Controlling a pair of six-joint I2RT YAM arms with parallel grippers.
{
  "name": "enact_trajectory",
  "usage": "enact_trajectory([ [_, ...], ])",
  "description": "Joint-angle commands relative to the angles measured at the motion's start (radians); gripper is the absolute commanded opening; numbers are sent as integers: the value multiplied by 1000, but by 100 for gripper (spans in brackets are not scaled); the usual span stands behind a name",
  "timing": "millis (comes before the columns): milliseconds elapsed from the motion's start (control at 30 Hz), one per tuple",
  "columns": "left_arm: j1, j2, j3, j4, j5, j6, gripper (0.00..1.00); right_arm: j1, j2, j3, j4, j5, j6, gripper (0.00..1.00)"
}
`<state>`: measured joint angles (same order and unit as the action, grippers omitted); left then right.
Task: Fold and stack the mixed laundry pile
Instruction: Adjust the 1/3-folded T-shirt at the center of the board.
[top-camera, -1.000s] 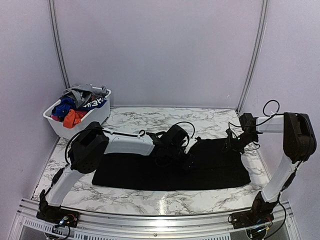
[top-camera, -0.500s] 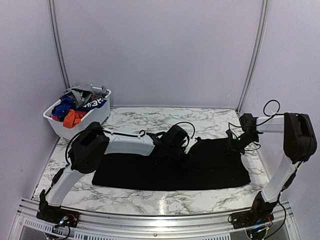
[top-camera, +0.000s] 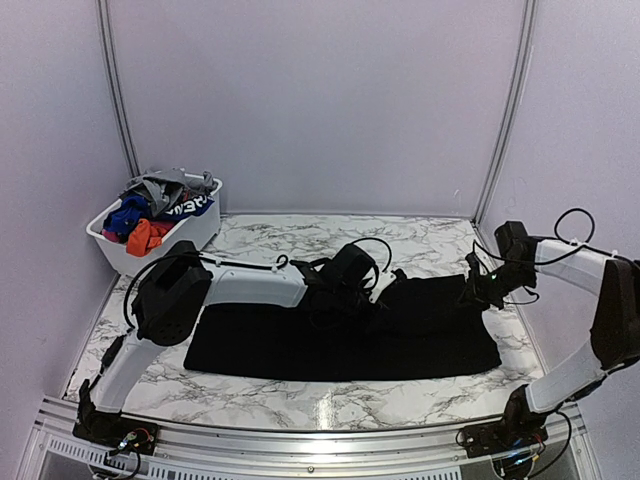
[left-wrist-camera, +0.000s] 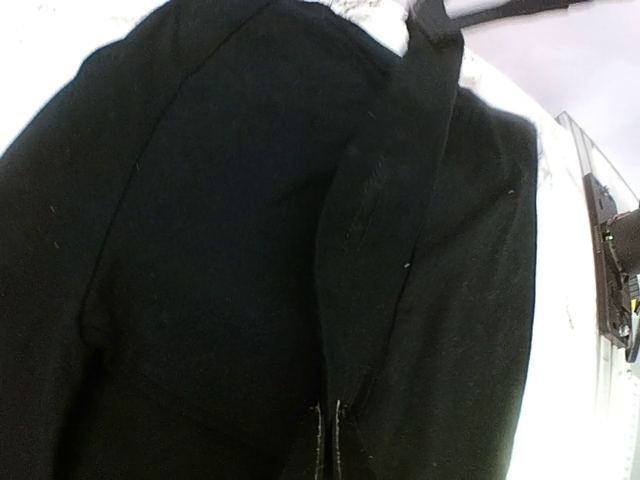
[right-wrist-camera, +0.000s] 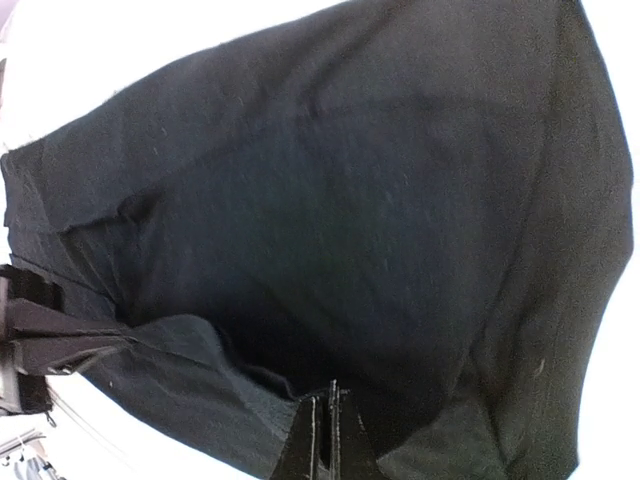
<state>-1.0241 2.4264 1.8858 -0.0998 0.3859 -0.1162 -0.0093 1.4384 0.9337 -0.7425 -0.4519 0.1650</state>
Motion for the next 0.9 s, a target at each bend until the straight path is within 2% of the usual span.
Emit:
enact_trajectory([
  [0,-2,-83,-17,-26,11,28,0,6,-62,-58,-46,28,40,0],
  [433,-2,-111,-80,-42,69,56,0,7,-159,-141,-69,-10,89,0],
  [767,-2,-100,-88,-52,27,65,0,6,-190,-200,-72,-23,108,0],
  [800,-1,-99,-87,-58,21,65,9,6,-184,-208,-66,-32,107,0],
  [833,0,-103,-89,-62,10,62,25,6,-174,-211,-63,-45,101,0],
  [867,4,-112,-96,-61,2,55,36,7,-166,-209,-60,-64,87,0],
])
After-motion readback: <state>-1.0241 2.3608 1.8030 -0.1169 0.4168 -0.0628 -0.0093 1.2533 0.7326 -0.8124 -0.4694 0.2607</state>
